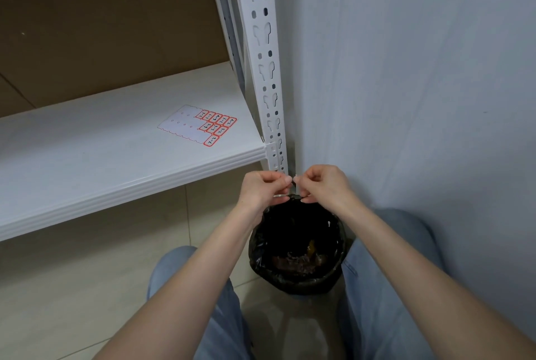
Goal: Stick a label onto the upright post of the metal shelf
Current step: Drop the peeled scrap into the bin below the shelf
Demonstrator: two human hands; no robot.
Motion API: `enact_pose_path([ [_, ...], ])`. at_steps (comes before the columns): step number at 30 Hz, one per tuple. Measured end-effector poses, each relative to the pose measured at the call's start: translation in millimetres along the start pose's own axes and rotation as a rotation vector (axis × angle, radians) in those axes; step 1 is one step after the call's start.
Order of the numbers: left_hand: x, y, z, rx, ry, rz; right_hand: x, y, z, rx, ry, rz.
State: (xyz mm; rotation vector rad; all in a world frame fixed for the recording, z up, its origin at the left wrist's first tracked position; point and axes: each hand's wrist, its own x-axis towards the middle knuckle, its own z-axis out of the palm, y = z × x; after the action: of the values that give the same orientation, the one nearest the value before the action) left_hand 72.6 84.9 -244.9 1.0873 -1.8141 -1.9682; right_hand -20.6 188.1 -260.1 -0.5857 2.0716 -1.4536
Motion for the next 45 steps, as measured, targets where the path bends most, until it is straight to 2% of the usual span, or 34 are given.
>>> enact_pose_path([
  [15,5.4,-6.1,-1.9,0.070,-0.022,-0.002,-1.2,4.4,-4.0,0.050,-0.045,0.048],
  [20,5.3,-7.0,-2.8,0.212,0.032,0.019,0.2,4.6,-2.7,-0.065,0.025,0.029],
  [25,8.3,-11.5,-3.5,0.421,0.093,0.084,1.3,10.0,-2.2,-0.083,-0.033,0.067],
  [29,10.3,-14.9,-5.8,0.521,0.066,0.110,1.8,13.2,-0.9,-0.108,-0.027,0.090],
  [34,11.4,-13.2,-5.2,0.540,0.104,0.102,1.6,12.8,-3.3,-0.198,0.023,0.076],
  [38,12.6,-14.1,-3.8,0.587,0.125,0.092,2.1,15.0,-3.4,-0.181,0.005,0.099],
  [45,12.5,-19.1,-5.1,0.561,0.060,0.098,2.8,19.0,-1.2,-0.139,-0.042,0.105],
])
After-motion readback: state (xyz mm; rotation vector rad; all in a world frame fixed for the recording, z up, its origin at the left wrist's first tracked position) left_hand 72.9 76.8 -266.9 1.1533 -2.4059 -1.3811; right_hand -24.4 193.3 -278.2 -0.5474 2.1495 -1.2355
